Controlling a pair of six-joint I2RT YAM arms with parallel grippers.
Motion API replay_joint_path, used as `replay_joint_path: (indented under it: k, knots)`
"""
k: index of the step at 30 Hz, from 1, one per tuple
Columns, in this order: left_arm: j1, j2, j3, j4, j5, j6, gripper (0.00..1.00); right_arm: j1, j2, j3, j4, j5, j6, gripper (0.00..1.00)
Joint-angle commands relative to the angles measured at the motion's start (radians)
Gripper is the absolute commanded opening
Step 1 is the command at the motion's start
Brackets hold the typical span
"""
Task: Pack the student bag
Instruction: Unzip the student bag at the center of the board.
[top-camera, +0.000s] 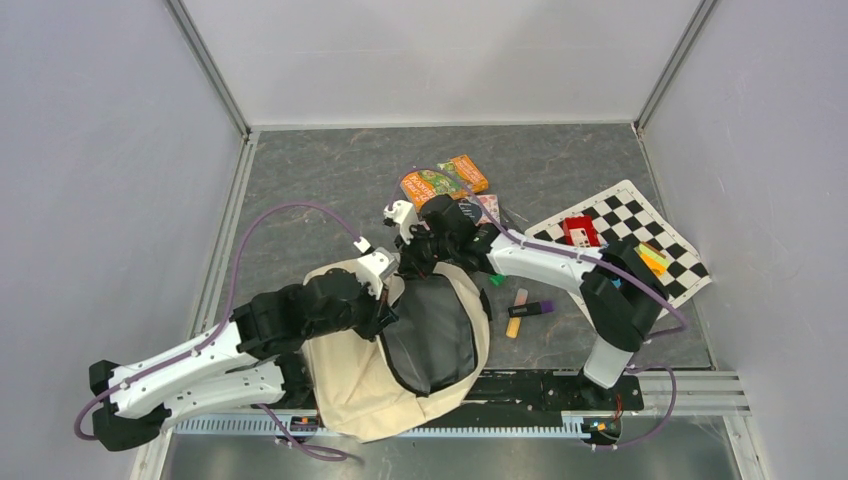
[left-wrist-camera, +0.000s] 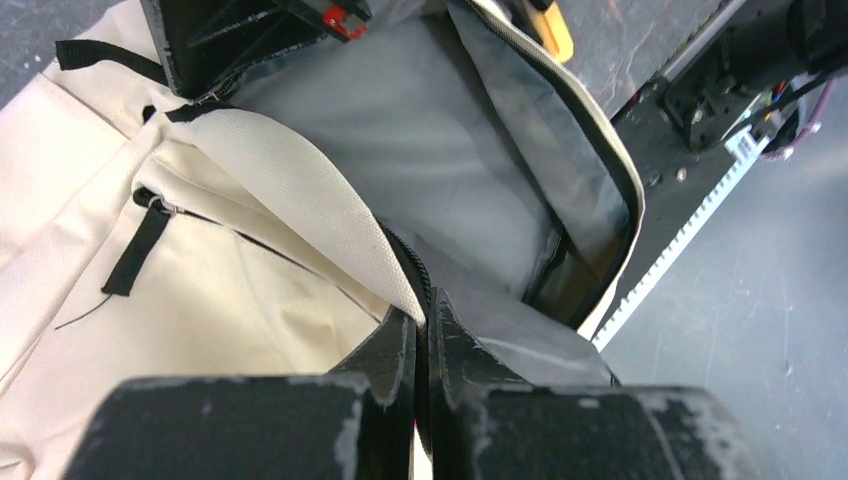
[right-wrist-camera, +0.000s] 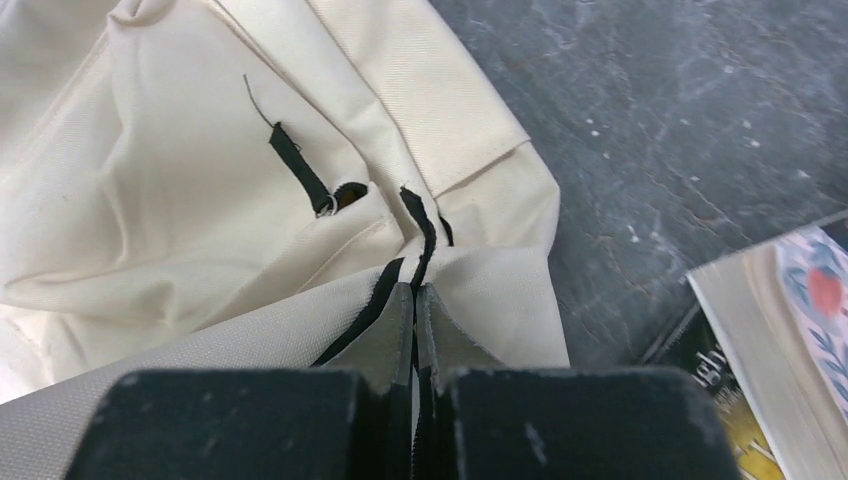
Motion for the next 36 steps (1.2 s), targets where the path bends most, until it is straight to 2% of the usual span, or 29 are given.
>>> replay_joint_path:
  k: [1, 10, 13, 17, 19, 20, 21, 22, 25, 30, 32, 36]
  knots:
    - [-0.018, -0.038, 0.108, 0.028, 0.205, 0.058, 0.02, -0.035, 0.105, 0.076, -0.097, 0.031, -0.072, 0.00]
    - [-0.019, -0.040, 0.078, 0.076, 0.307, 0.039, 0.02, -0.034, 0.211, 0.179, -0.111, 0.087, -0.065, 0.00]
    - [-0.018, -0.068, 0.053, 0.121, 0.249, 0.031, 0.02, -0.037, 0.225, 0.203, -0.108, 0.126, -0.049, 0.00]
    - [0.000, -0.026, 0.036, 0.079, 0.059, -0.006, 0.02, -0.052, 0.180, 0.215, -0.114, 0.128, -0.025, 0.02]
    - [0.019, 0.014, 0.019, 0.086, 0.017, -0.037, 0.02, -0.066, 0.137, 0.214, -0.120, 0.124, -0.019, 0.15]
    - [0.033, 0.026, 0.011, 0.097, 0.006, -0.053, 0.02, -0.074, 0.111, 0.213, -0.127, 0.123, -0.019, 0.26]
    - [0.049, 0.038, 0.006, 0.106, -0.005, -0.069, 0.02, -0.081, 0.084, 0.210, -0.139, 0.131, -0.021, 0.43]
    - [0.073, 0.046, 0.002, 0.109, -0.019, -0.084, 0.02, -0.086, 0.054, 0.203, -0.156, 0.151, -0.026, 0.56]
    - [0.126, 0.063, 0.009, 0.080, -0.075, -0.123, 0.02, -0.092, -0.039, 0.149, -0.196, 0.244, -0.046, 0.76]
    - [0.158, 0.056, -0.022, 0.094, -0.083, -0.150, 0.02, -0.093, -0.183, -0.008, -0.258, 0.404, -0.043, 0.86]
    - [0.168, 0.062, -0.026, 0.093, -0.078, -0.153, 0.02, -0.093, -0.238, -0.079, -0.258, 0.388, -0.029, 0.91]
    - [0.198, 0.091, -0.012, 0.098, -0.053, -0.132, 0.02, -0.088, -0.307, -0.200, -0.242, 0.325, -0.019, 0.92]
